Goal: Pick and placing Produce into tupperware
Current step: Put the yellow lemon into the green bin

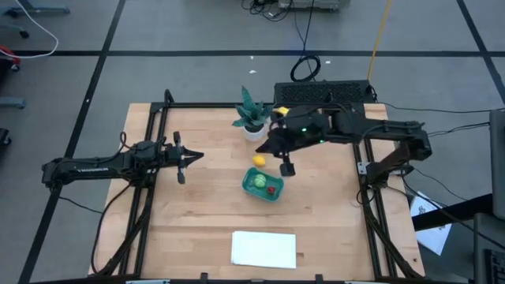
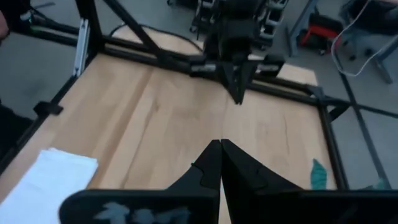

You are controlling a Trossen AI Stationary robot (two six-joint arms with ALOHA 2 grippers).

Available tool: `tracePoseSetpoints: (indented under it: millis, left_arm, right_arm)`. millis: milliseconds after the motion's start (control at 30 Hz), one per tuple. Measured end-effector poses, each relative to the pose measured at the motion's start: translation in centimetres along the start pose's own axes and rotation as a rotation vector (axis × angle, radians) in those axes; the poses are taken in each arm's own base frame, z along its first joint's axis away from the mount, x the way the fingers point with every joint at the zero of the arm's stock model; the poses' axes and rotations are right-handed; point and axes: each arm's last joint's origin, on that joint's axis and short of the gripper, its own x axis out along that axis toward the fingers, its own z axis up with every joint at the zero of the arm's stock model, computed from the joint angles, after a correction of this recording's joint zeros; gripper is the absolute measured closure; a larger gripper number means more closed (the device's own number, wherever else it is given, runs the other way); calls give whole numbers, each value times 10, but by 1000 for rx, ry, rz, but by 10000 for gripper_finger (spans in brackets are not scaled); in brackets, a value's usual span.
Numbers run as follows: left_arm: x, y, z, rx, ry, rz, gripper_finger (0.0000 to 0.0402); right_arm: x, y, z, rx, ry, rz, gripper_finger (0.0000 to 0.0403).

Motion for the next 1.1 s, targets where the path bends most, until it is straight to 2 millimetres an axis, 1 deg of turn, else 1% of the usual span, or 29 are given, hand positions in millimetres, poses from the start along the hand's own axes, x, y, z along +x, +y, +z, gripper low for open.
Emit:
tracePoseSetpoints:
  millis: [167, 367, 500, 667, 800, 1100]
  left_arm:
    - [0, 0, 0, 0, 0, 0, 376]
    - [0, 0, 0, -1, 1, 0, 376]
    - [0, 0, 0, -4, 1, 0, 376]
    - [0, 0, 0, -4, 0, 0, 376]
    - [0, 0, 0, -1, 0, 0, 376]
    - [0, 0, 0, -4, 0, 0, 376]
  right_arm:
    - [-19, 6, 7, -8, -50, -23, 403]
    - [-35, 9, 11, -12, -93, -44, 403]
    - [-53, 9, 13, -15, -116, -104, 403]
    - [-73, 11, 13, -16, -170, -116, 403]
    - [-86, 13, 5, -13, -253, -132, 403]
    - [-111, 20, -34, 19, -374, -205, 403]
